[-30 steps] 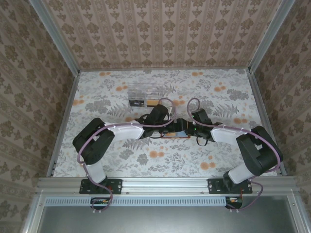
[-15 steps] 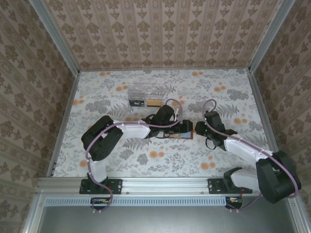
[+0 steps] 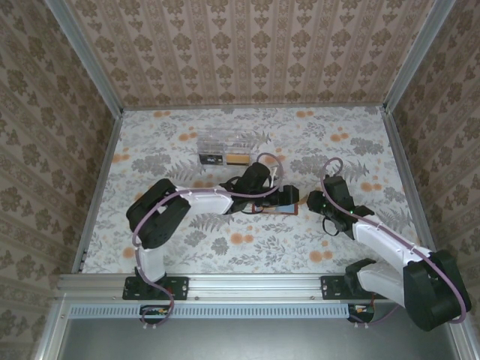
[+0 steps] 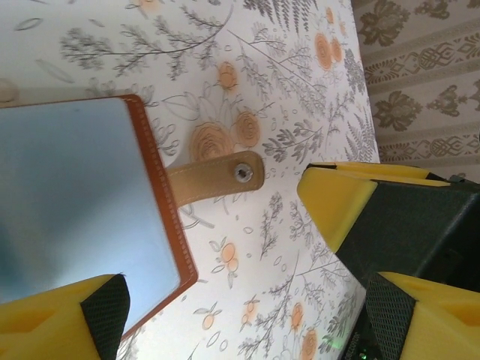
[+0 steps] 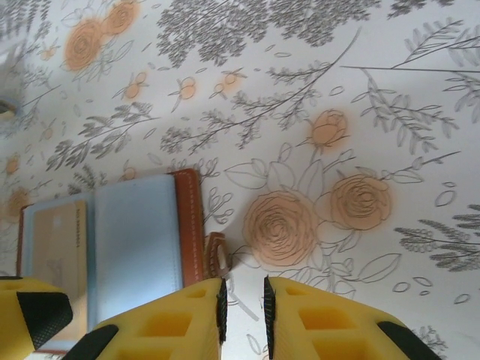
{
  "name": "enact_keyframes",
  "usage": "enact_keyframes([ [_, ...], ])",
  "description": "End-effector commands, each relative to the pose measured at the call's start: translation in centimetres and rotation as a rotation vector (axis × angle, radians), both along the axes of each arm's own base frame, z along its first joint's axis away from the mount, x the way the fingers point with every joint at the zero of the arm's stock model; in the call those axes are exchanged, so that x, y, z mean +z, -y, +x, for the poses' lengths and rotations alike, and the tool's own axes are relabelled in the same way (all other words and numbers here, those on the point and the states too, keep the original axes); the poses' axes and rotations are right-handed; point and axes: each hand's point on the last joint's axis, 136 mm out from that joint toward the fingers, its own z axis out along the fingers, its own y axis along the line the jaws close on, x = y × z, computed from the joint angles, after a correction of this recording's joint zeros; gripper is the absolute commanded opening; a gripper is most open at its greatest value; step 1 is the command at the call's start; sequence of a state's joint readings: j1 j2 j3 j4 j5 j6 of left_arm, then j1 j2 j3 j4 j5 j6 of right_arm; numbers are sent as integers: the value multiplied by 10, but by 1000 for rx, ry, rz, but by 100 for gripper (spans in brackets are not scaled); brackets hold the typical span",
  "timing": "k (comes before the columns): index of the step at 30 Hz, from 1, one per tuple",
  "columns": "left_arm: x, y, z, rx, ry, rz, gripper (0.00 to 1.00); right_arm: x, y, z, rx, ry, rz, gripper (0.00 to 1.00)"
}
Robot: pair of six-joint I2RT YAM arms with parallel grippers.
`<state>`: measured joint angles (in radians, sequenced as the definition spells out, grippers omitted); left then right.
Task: Take the credit cards out of the card holder
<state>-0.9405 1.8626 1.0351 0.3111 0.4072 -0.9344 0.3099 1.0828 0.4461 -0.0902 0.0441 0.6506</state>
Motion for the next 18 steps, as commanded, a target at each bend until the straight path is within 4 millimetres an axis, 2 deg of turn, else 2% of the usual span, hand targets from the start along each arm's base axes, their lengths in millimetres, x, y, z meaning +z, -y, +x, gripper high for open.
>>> enact_keyframes([
  [1, 23, -21, 8, 40, 62, 3, 87, 16, -20, 4, 96, 50, 69, 24],
  [5, 14, -52, 14, 97, 73, 70, 78, 33, -45, 8, 186, 92, 117, 25],
  [8, 4, -76, 19, 143, 64, 101, 56, 40, -66, 11, 248, 101, 135, 25],
  [10, -5, -89, 21, 164, 47, 126, 37, 42, -83, 14, 291, 96, 147, 24],
  [12, -14, -97, 23, 177, 29, 148, 20, 41, -98, 17, 328, 85, 157, 24],
  [14, -21, -101, 25, 181, 16, 160, 7, 37, -110, 21, 349, 69, 178, 22],
  [18, -32, -103, 28, 179, -3, 177, 2, 26, -126, 29, 361, 20, 213, 21],
])
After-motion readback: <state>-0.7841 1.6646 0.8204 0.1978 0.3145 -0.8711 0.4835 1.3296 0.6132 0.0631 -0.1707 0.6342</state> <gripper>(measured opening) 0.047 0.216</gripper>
